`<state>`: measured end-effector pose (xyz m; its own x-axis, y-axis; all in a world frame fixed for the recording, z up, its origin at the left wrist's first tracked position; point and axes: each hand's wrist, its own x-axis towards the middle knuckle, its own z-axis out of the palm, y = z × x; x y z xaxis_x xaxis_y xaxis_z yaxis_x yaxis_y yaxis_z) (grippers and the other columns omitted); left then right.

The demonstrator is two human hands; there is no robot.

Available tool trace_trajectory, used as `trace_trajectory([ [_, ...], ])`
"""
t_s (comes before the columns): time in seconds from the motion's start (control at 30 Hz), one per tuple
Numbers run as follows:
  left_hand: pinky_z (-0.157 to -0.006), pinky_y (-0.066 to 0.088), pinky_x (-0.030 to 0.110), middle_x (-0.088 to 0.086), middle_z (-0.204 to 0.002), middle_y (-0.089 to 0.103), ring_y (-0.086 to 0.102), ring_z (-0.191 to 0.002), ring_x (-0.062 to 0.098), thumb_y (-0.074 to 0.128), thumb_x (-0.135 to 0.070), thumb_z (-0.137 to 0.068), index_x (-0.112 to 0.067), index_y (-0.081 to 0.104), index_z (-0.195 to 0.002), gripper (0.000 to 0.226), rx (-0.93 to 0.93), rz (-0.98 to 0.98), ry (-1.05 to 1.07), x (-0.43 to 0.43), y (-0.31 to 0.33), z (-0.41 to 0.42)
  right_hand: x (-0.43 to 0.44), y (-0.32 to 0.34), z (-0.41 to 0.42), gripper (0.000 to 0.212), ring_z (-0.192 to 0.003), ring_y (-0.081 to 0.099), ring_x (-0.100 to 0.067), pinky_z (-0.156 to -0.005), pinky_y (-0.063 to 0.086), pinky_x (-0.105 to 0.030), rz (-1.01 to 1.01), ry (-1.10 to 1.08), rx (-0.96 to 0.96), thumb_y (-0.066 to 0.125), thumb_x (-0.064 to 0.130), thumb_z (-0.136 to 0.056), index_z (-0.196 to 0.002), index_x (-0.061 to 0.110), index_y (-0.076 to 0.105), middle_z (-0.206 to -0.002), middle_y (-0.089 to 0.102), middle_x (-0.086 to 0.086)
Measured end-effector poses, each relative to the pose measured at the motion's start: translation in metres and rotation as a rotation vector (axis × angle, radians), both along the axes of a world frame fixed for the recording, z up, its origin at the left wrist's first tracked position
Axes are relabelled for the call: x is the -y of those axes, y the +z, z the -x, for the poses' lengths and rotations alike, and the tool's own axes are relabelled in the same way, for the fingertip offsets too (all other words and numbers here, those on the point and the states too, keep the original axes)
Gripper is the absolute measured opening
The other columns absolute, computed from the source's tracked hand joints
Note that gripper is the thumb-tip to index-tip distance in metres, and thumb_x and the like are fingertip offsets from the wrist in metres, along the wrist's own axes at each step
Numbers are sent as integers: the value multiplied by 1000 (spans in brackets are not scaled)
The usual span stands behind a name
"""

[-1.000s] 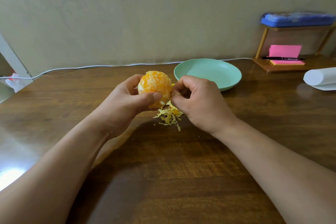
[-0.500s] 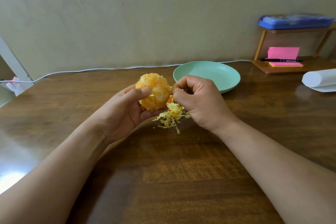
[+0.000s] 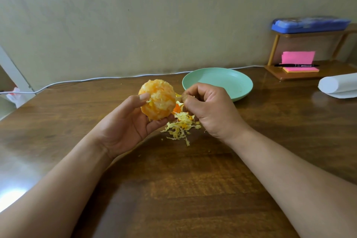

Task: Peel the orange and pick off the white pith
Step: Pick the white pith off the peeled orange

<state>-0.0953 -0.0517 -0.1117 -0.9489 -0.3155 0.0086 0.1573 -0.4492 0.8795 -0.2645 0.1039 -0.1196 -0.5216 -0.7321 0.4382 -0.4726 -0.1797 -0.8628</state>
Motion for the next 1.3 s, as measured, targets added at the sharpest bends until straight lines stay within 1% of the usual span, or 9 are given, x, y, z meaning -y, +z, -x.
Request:
trace_trajectory([
  [0.23, -78, 66, 33, 21, -120, 73, 78, -99, 37, 101, -33, -64, -4, 56, -143, 95, -43, -86, -1, 1, 2, -3, -1, 0, 6, 13, -71, 63, -5, -62, 52, -20, -31, -40, -6, 70, 20, -100, -90, 17, 76, -78, 74, 1],
  [0.37, -75, 66, 33, 20, -119, 74, 78, -97, 37, 75, -26, -80, -8, 62, -137, 61, -26, -105, 41, 1, 1, -1, 0, -4, 7, 17, -66, 65, -15, -60, 55, -37, -233, -79, -252, 60, 28, -107, -105, 25, 76, -86, 76, 5],
  [0.47, -75, 67, 33, 19, -120, 74, 78, -97, 36, 64, -31, -88, -9, 58, -142, 59, 8, -92, 70, -1, 0, 1, 0, -5, 1, 21, -83, 70, -9, -76, 61, -37, -342, -84, -391, 59, 28, -107, -121, 31, 75, -100, 76, 13],
  [0.57, -77, 67, 33, 19, -118, 75, 78, -97, 35, 62, -33, -88, -11, 59, -141, 57, 16, -81, 88, 0, -2, 2, -1, -1, -1, 15, -88, 68, -6, -78, 59, -37, -311, -105, -397, 65, 41, -104, -107, 32, 77, -100, 74, 17],
  [0.7, -85, 65, 33, 19, -117, 74, 78, -99, 35, 65, -33, -88, -10, 55, -147, 64, 25, -78, 97, 3, -4, 2, -3, 2, -3, 8, -84, 63, -5, -74, 56, -32, -279, -118, -429, 72, 27, -100, -106, 31, 71, -98, 67, 18],
  [0.87, -94, 60, 34, 19, -121, 73, 77, -103, 34, 67, -33, -89, -11, 49, -155, 72, 37, -73, 103, 6, -7, 2, 1, -2, -8, 10, -88, 64, -9, -77, 58, -41, -242, -141, -473, 74, 34, -98, -92, 28, 69, -94, 67, 11],
  [0.93, -91, 63, 35, 20, -124, 71, 76, -103, 35, 68, -32, -89, -12, 49, -155, 72, 32, -83, 101, 6, -7, 2, 1, 0, -9, 10, -95, 65, -6, -81, 59, -33, -233, -121, -457, 75, 28, -97, -104, 30, 67, -104, 67, 15],
  [1.07, -80, 67, 33, 19, -119, 71, 76, -96, 33, 64, -32, -89, -10, 55, -146, 62, 26, -68, 86, 4, -5, 3, -1, 2, -10, 7, -93, 65, 0, -76, 55, -19, -144, -107, -399, 69, 37, -102, -104, 30, 71, -96, 69, 19],
  [1.3, -75, 67, 35, 19, -113, 74, 77, -91, 33, 62, -31, -89, -13, 59, -138, 52, 48, -32, 65, 1, -4, 1, 0, 0, -9, 14, -81, 67, -10, -71, 58, -38, -101, -108, -458, 65, 34, -106, -104, 24, 75, -88, 71, 12],
])
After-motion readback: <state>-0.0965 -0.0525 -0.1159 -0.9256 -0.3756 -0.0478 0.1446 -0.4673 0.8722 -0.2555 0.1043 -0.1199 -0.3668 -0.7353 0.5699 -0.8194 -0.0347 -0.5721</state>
